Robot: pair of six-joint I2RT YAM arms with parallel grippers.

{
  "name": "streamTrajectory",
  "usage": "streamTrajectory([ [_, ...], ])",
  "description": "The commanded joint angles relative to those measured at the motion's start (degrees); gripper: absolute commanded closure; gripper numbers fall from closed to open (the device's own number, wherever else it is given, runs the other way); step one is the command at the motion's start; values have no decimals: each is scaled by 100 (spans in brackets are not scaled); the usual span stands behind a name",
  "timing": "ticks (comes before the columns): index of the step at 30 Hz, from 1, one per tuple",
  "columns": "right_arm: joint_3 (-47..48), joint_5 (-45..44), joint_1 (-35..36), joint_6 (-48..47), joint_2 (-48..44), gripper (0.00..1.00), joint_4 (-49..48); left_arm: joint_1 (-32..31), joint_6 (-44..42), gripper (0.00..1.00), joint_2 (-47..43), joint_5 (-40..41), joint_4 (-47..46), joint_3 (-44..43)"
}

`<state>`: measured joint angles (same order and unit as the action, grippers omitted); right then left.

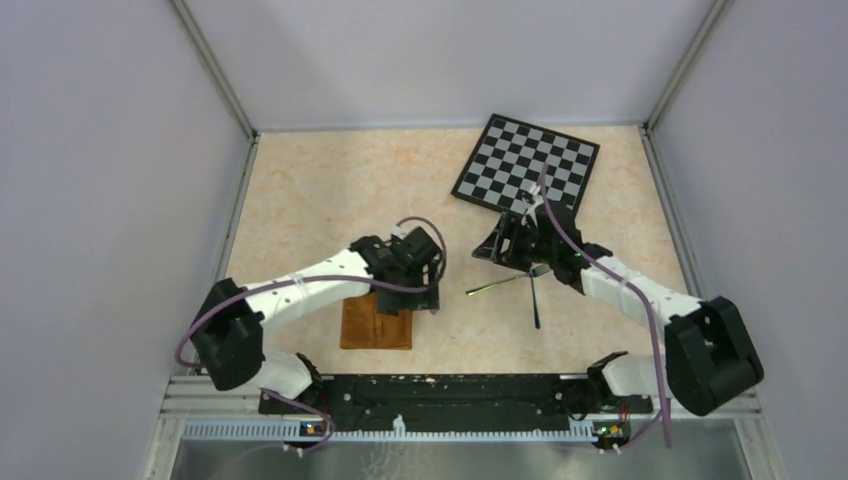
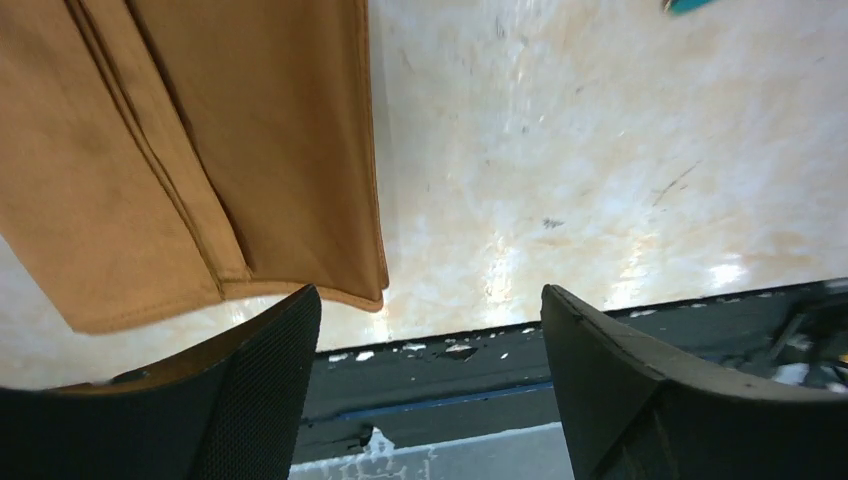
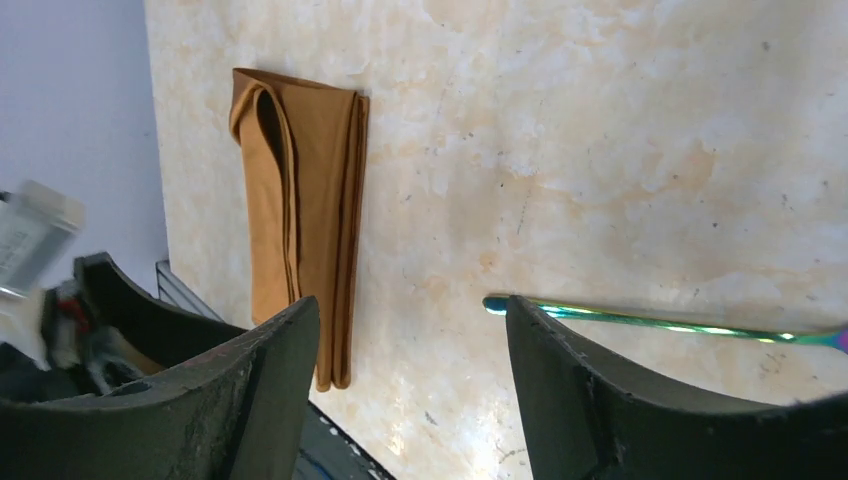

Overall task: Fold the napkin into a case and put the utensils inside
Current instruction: Fold the 2/3-rectangle-folded napkin at the center of the board.

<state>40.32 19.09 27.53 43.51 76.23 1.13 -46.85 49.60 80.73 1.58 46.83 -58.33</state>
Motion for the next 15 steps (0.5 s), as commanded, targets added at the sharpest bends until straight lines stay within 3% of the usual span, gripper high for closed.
streamTrajectory([
  [1,-191,58,-159,-425,-630,32,365,-896,1103,16,747,1158,1338,-611],
  [7,-548,334,-260,-448,-907,32,102,-1572,1289,12,1568,1240,1893,-1066],
  [9,-679,439,-269,-386,-981,33,-26,-1574,1241,17,1594,1139,1697,-965],
  [11,-728,507,-268,-369,-1002,34,-72,-1563,1112,28,1606,1144,1500,-919],
  [15,-765,473,-266,-427,-1071,34,-31,-1391,1045,28,1774,1274,1520,-926],
])
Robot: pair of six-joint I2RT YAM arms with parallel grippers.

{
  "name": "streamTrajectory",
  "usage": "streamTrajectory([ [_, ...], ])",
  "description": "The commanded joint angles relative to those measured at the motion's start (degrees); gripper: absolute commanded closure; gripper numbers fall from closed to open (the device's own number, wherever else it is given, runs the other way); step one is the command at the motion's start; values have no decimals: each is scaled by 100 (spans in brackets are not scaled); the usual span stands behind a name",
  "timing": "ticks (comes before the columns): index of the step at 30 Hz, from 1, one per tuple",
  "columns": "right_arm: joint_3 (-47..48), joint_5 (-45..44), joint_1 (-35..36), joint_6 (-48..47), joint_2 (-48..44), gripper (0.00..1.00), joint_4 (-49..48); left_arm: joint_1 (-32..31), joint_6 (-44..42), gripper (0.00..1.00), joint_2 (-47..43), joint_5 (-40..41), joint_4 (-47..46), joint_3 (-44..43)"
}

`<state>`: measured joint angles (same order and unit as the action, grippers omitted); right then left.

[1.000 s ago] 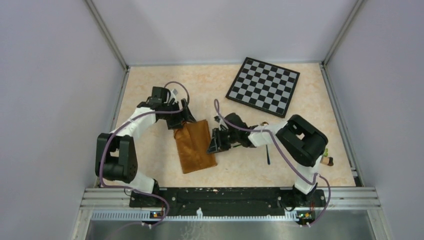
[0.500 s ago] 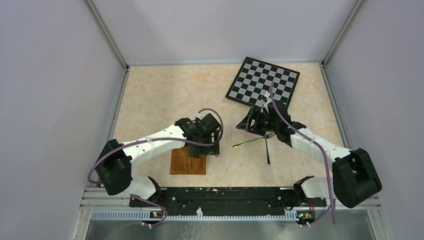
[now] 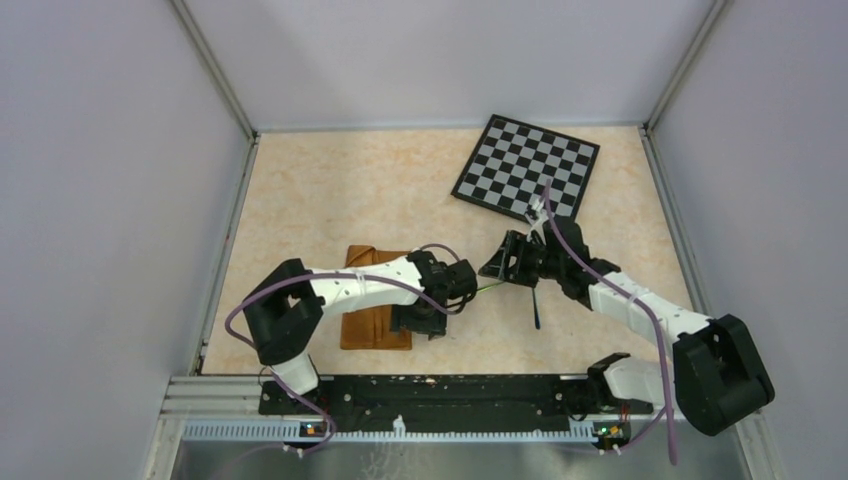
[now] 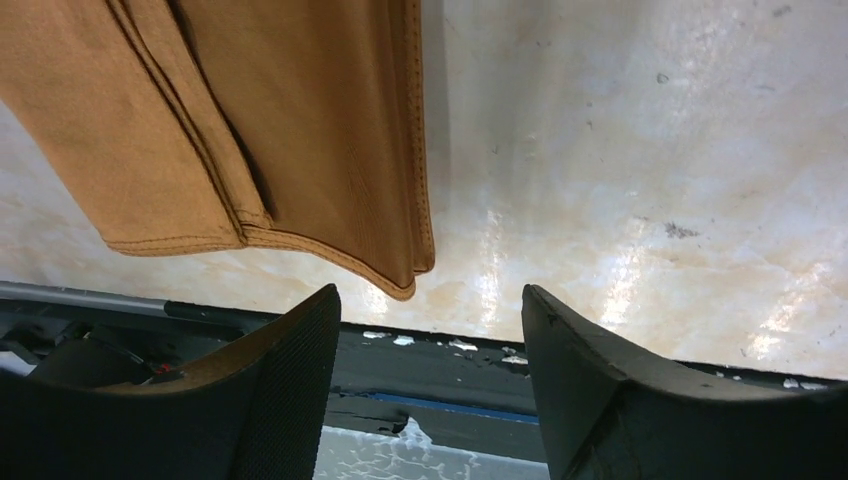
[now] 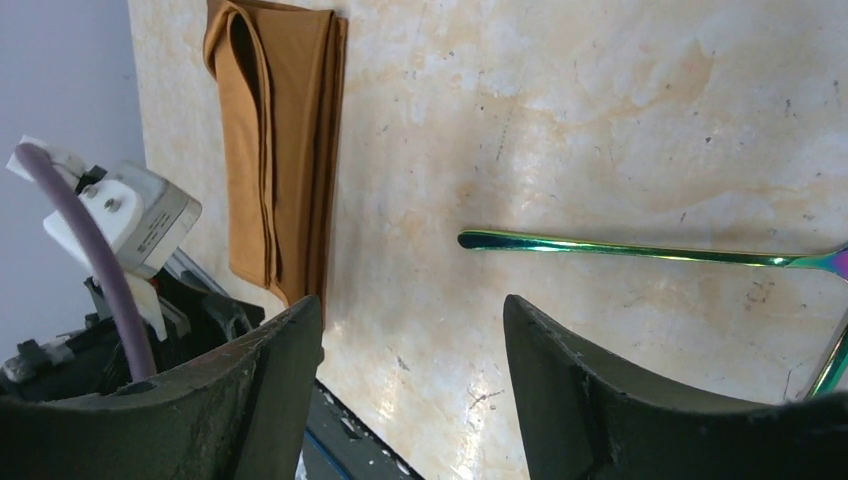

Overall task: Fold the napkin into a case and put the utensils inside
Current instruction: Fold the 2/3-rectangle-folded napkin at the center of the board.

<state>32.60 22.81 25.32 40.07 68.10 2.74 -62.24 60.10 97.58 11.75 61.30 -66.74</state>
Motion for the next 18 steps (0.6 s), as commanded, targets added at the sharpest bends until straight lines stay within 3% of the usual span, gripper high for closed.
streamTrajectory([
  [1,-5,101,-45,-95,-260,34,-201,174,-44,28,106,266,22,-59],
  [5,-17,180,-51,-84,-233,35,-230,455,-309,31,116,177,-297,127],
  [9,-27,238,-45,-61,-168,36,-407,693,-592,43,189,181,-479,149],
  [18,4,352,-47,-20,-41,37,-534,819,-780,45,358,-302,-1019,610],
])
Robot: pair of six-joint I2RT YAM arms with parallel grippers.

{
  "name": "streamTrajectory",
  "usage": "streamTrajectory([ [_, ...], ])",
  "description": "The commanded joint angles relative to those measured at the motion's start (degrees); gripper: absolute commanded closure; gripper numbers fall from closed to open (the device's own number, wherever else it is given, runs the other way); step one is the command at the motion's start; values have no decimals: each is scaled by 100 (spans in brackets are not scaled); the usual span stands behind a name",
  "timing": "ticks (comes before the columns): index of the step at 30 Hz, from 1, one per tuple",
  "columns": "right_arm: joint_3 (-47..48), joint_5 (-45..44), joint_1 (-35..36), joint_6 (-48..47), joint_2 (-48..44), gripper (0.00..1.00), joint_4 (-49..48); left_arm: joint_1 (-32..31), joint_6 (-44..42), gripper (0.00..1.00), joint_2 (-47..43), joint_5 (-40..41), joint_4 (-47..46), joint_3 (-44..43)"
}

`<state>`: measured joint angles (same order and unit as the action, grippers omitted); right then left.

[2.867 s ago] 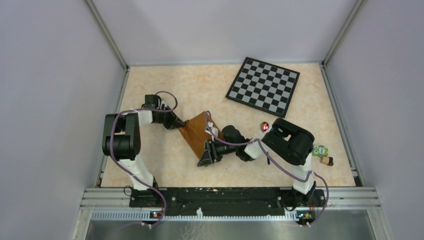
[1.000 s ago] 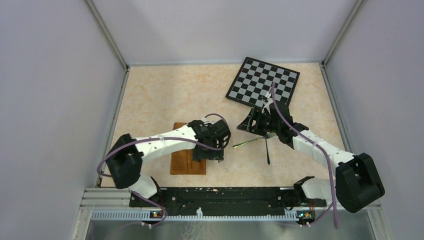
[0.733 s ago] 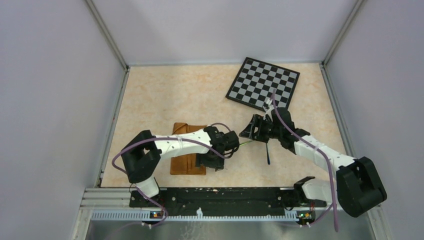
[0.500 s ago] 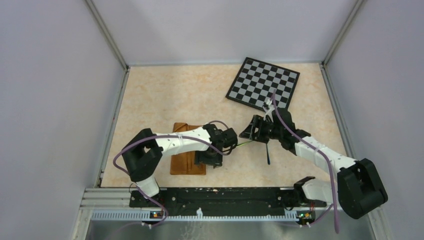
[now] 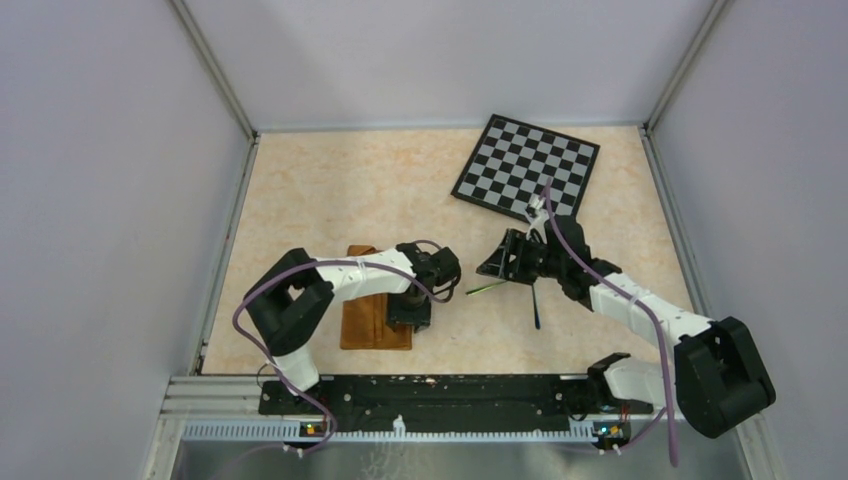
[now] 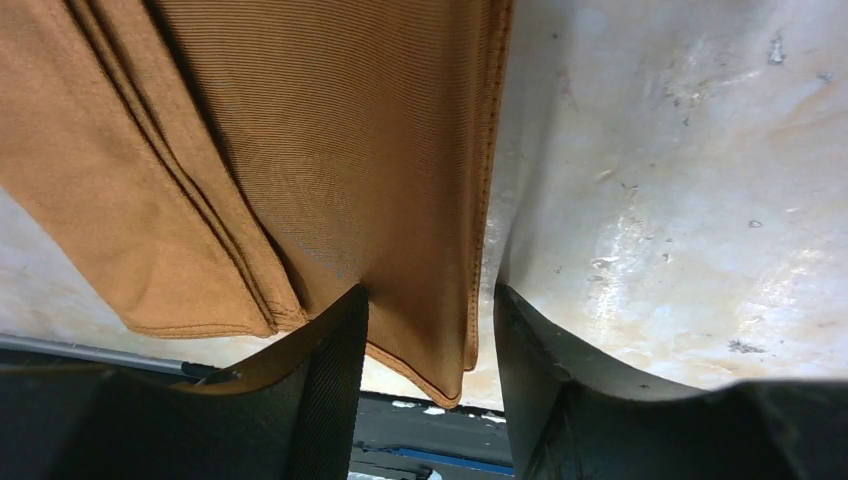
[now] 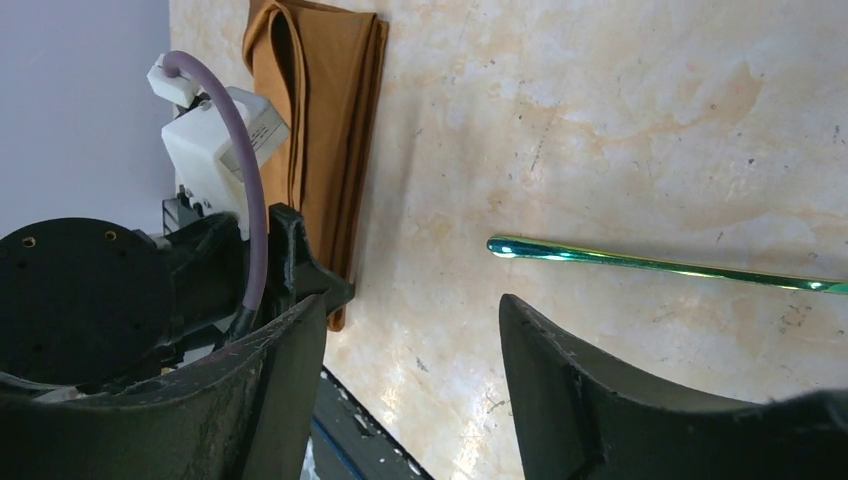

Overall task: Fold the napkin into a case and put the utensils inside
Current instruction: Fold the 2/3-rectangle-folded napkin at the center of the board.

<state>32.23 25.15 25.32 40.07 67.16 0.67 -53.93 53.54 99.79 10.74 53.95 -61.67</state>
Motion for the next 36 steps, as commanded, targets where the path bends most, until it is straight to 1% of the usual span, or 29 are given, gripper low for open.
streamTrajectory([
  [1,45,134,-45,-16,64,37,-338,-12,-118,45,157,-218,-292,137],
  [4,49,170,-45,-26,118,37,-360,26,-170,49,169,-272,-423,302],
  [6,35,236,-45,-14,167,37,-454,82,-282,54,225,-380,-556,431],
  [10,5,439,-45,18,345,37,-584,177,-496,71,242,-519,-871,709],
  [11,-11,470,-45,14,358,37,-628,195,-583,79,211,-486,-935,779],
  [12,-39,478,-45,17,363,36,-682,212,-635,84,199,-403,-941,802],
  [16,-19,564,44,37,544,35,-843,212,-949,96,158,-114,-798,668],
  [19,9,631,207,204,740,34,-1104,205,-1171,100,-104,-51,-766,526],
  [22,76,676,363,534,1007,33,-1441,199,-1381,100,-542,-225,-841,379],
  [26,13,867,421,1456,1606,32,-2770,193,-1501,100,-1008,-513,-1007,315],
  [28,119,940,478,1825,2144,31,-3471,206,-1541,100,-1119,-586,-1038,305],
  [31,538,1152,647,2233,2998,30,-4051,208,-1594,100,-1203,-580,-1015,309],
  [33,704,1134,768,2476,3402,30,-4479,208,-1613,100,-1285,-574,-1042,349],
  [36,1068,1062,991,2523,3858,30,-4463,215,-1636,100,-1388,-572,-1118,407],
])
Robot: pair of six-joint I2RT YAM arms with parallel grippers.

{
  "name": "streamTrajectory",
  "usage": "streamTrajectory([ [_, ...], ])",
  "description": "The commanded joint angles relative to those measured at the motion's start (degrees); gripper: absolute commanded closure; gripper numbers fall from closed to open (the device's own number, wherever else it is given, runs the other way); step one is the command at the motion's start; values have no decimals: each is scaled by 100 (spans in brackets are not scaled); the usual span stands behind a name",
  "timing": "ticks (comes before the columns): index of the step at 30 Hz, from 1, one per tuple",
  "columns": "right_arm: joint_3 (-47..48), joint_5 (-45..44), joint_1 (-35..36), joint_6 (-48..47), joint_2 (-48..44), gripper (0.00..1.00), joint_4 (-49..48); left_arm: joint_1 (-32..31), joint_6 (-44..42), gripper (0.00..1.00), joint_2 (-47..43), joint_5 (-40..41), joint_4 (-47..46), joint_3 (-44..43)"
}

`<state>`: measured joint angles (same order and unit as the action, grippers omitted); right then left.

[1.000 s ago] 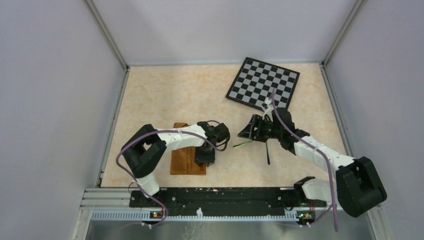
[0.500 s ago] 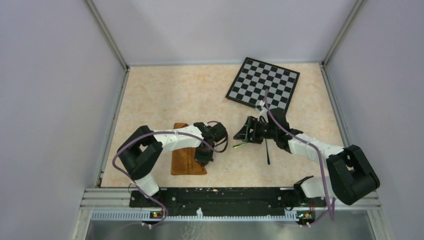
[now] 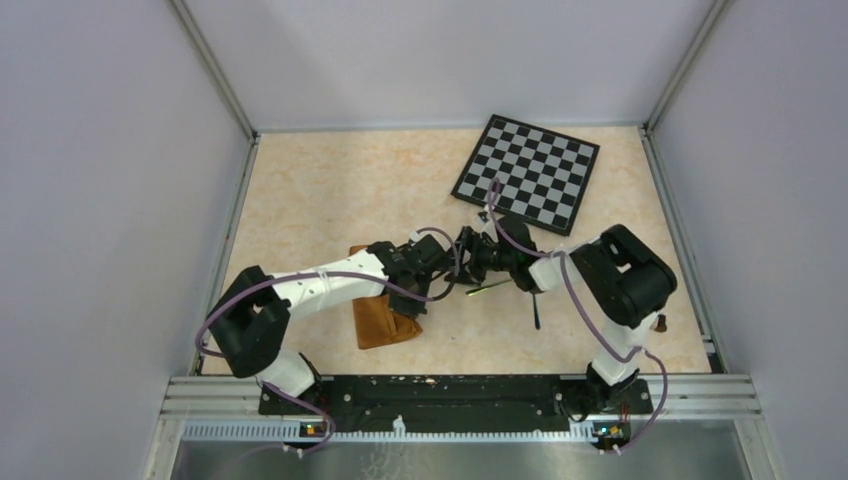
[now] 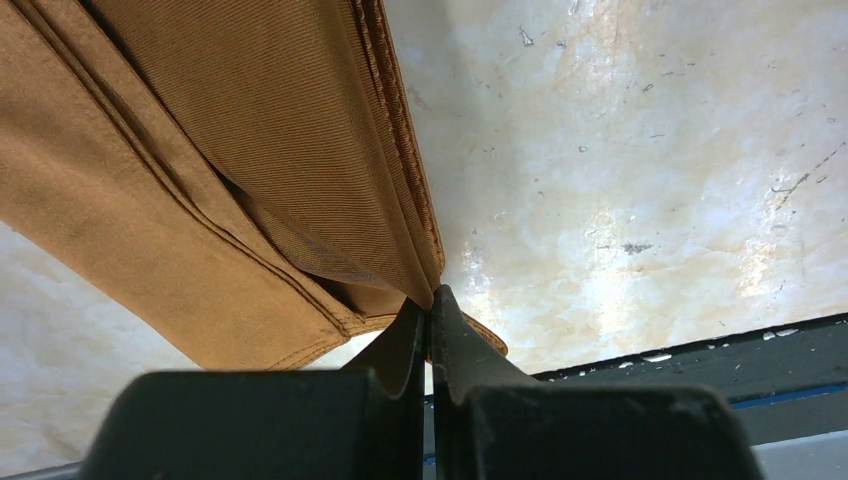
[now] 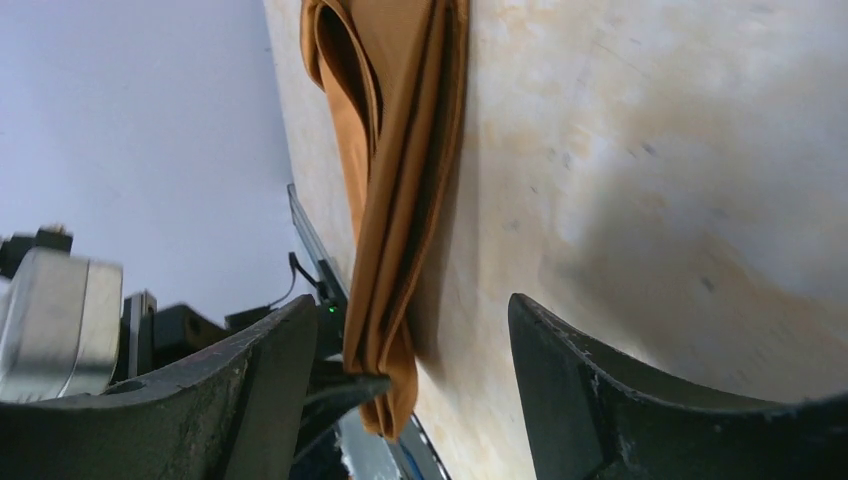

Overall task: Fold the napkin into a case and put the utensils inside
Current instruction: Fold the 2/3-rectangle-folded napkin at the center of the board.

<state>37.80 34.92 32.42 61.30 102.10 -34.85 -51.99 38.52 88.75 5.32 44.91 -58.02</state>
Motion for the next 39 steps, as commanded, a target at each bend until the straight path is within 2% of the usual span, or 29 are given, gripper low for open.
streamTrajectory([
  [1,604,47,387,421,492,30,-923,22,-143,100,-319,-51,-234,51],
  [8,938,-286,823,606,1089,32,-950,22,-226,100,-357,-119,-306,52],
  [16,1021,-606,914,514,1263,43,-946,21,-257,100,-325,-185,-373,64],
  [19,1080,-677,907,300,1324,54,-989,17,-256,100,-282,-331,-502,103],
  [22,1055,-686,891,271,1445,72,-1373,21,-228,100,-200,-442,-593,120],
  [24,1088,-804,874,74,1461,82,-1277,16,-214,100,-158,-500,-646,115],
  [25,1117,-818,865,-39,1455,92,-1222,21,-197,100,-140,-589,-676,115],
  [27,1163,-851,840,-233,1441,100,-1119,26,-158,94,-134,-807,-761,100],
  [28,1177,-881,836,-351,1414,100,-1021,41,-152,85,-145,-929,-823,92],
  [31,1208,-967,823,-873,1275,100,-680,198,-165,47,-419,-1266,-1046,59],
  [33,1208,-997,810,-1149,1181,100,-494,623,-216,36,-801,-1670,-1253,74],
  [37,1305,-1017,796,-1465,1102,100,-203,1909,-206,32,-1524,-2243,-1766,296],
  [38,1339,-1033,800,-1570,1075,100,-98,2256,-147,34,-1661,-2378,-1922,409],
  [39,1384,-1062,799,-1678,1035,100,27,2629,-86,40,-1730,-2533,-2081,555],
])
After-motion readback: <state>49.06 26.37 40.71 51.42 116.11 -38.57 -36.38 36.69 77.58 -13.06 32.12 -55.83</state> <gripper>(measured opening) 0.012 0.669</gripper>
